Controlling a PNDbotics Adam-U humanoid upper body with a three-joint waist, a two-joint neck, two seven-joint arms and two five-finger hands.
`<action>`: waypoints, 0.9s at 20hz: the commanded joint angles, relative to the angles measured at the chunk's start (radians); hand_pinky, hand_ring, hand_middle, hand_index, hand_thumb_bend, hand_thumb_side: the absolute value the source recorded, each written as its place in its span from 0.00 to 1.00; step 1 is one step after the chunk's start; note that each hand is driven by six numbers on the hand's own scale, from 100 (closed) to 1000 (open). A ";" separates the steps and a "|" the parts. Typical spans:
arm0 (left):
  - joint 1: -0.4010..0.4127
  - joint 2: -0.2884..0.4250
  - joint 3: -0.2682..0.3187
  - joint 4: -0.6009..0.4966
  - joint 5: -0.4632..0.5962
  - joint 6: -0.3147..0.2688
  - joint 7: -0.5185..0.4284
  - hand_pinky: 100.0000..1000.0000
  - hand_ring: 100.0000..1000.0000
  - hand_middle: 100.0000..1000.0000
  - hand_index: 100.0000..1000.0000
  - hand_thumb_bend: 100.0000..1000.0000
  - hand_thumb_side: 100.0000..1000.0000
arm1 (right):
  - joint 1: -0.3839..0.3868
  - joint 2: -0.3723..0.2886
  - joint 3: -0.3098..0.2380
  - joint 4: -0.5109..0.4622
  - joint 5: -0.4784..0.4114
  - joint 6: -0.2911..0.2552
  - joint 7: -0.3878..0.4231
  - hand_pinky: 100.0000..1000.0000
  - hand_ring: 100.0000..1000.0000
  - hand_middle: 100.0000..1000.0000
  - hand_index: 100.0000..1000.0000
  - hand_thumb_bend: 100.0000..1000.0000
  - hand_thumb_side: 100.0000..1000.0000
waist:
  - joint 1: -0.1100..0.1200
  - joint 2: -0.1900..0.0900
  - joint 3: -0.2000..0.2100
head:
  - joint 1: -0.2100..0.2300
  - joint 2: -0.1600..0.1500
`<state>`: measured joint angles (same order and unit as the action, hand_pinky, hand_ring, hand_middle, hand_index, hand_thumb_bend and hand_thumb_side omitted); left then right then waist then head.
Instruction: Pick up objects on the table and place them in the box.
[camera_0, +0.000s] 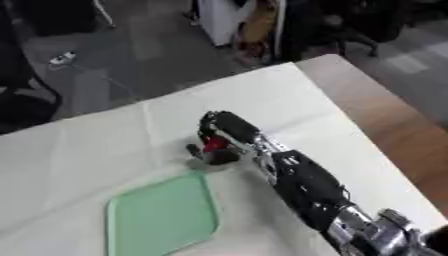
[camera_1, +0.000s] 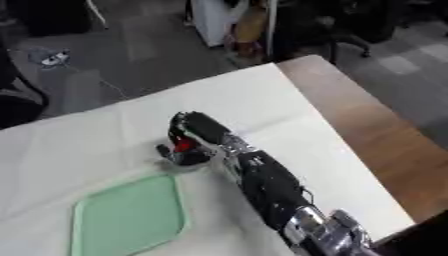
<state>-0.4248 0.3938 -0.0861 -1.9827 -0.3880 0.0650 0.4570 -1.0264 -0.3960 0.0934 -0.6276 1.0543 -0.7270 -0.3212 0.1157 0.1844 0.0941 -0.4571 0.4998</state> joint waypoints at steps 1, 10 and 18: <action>-0.002 0.032 0.014 -0.017 -0.005 0.004 0.003 0.25 0.44 0.63 0.78 0.21 0.77 | -0.037 -0.022 0.019 -0.059 -0.064 -0.006 0.048 0.00 0.00 0.00 0.00 0.17 0.26 | -0.009 -0.027 -0.003 | 0.017 0.013; 0.016 0.049 0.020 -0.017 -0.014 0.009 0.007 0.25 0.44 0.63 0.78 0.21 0.77 | 0.002 -0.044 0.106 -0.248 -0.291 0.004 0.172 0.00 0.00 0.00 0.00 0.19 0.24 | -0.023 -0.046 -0.012 | 0.035 0.047; 0.022 0.057 0.021 -0.017 -0.018 0.010 0.009 0.25 0.44 0.63 0.78 0.21 0.77 | 0.044 -0.061 0.179 -0.397 -0.444 0.032 0.269 0.00 0.00 0.00 0.00 0.19 0.24 | -0.030 -0.052 -0.013 | 0.042 0.068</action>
<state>-0.3967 0.4209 -0.0792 -1.9827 -0.4011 0.0724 0.4644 -0.9682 -0.4321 0.2668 -0.9902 0.6337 -0.6987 -0.0657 0.0900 0.1537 0.0822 -0.4227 0.5646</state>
